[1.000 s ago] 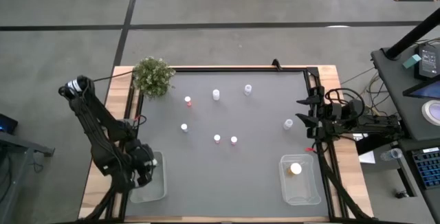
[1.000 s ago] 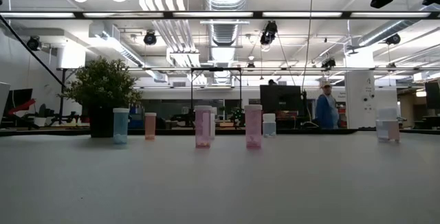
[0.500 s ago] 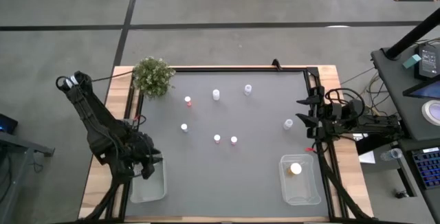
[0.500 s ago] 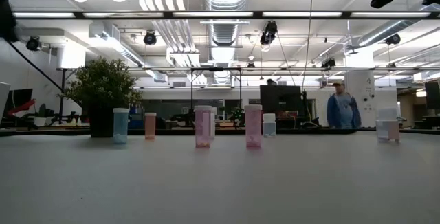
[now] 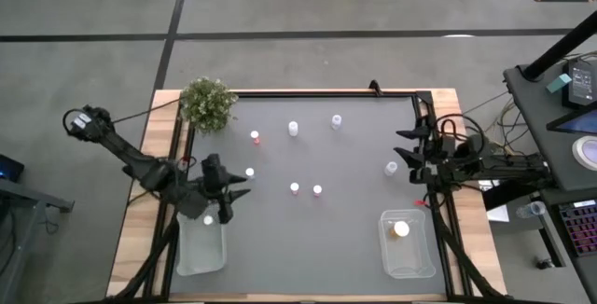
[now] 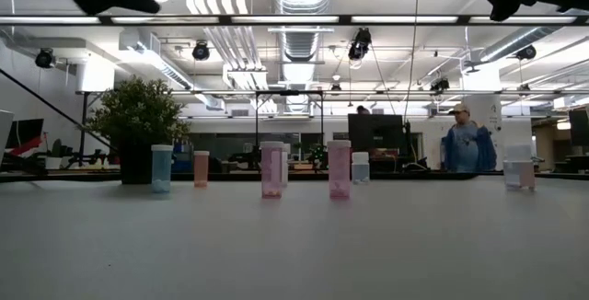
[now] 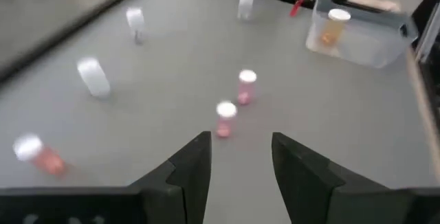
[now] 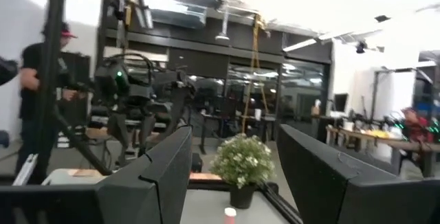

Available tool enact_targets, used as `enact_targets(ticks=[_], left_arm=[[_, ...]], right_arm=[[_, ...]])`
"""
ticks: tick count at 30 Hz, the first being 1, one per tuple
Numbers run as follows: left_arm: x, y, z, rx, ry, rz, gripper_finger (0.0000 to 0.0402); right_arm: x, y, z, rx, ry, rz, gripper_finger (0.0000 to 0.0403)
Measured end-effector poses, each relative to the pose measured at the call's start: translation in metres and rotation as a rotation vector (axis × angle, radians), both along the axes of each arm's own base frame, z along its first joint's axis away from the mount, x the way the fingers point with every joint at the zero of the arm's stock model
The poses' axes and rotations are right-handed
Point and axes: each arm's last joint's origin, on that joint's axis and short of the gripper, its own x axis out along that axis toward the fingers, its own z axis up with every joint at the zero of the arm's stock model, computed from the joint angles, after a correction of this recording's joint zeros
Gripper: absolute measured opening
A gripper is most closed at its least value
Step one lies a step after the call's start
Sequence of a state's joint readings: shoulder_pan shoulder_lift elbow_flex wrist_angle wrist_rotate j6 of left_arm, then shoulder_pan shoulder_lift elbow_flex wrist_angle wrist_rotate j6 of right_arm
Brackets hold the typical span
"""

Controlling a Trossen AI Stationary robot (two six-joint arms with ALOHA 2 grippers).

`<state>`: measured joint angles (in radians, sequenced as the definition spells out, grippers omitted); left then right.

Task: Pick and place medicine bottles into bin by pill shape (circle, oval)
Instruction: Put the left transparent capsule bottle into the transparent bin

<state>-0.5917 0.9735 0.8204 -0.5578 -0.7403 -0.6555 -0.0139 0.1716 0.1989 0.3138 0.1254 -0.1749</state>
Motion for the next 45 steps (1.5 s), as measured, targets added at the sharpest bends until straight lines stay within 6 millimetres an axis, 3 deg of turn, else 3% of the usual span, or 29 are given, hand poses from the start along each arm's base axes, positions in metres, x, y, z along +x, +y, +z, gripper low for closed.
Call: enact_targets(ticks=[7,18,26,29,39,45], left_arm=[[0.014,0.033,0.007,0.232,0.044,-0.130,0.0134],[0.031,0.066,0.022,0.580,-0.027,-0.170,0.0134],[0.034,0.081,0.019,0.625,-0.063,-0.230,0.0134],[0.032,0.085,0.013,0.661,-0.136,-0.245,0.0134],[0.018,0.102,0.005,0.726,-0.332,-0.094,0.0134],[0.008,0.116,0.003,0.733,-0.323,0.000,0.0134]], right_arm=[[0.017,0.000,0.009,0.099,0.065,0.021,0.0201],[0.075,-0.001,0.019,0.245,0.322,0.031,0.0201],[0.108,-0.002,0.020,0.328,0.461,0.021,0.0201],[0.120,-0.002,0.030,0.347,0.454,0.022,0.0201],[0.168,-0.003,0.033,0.396,0.616,-0.032,0.0201],[0.199,-0.009,0.041,0.426,0.716,-0.123,0.0201]])
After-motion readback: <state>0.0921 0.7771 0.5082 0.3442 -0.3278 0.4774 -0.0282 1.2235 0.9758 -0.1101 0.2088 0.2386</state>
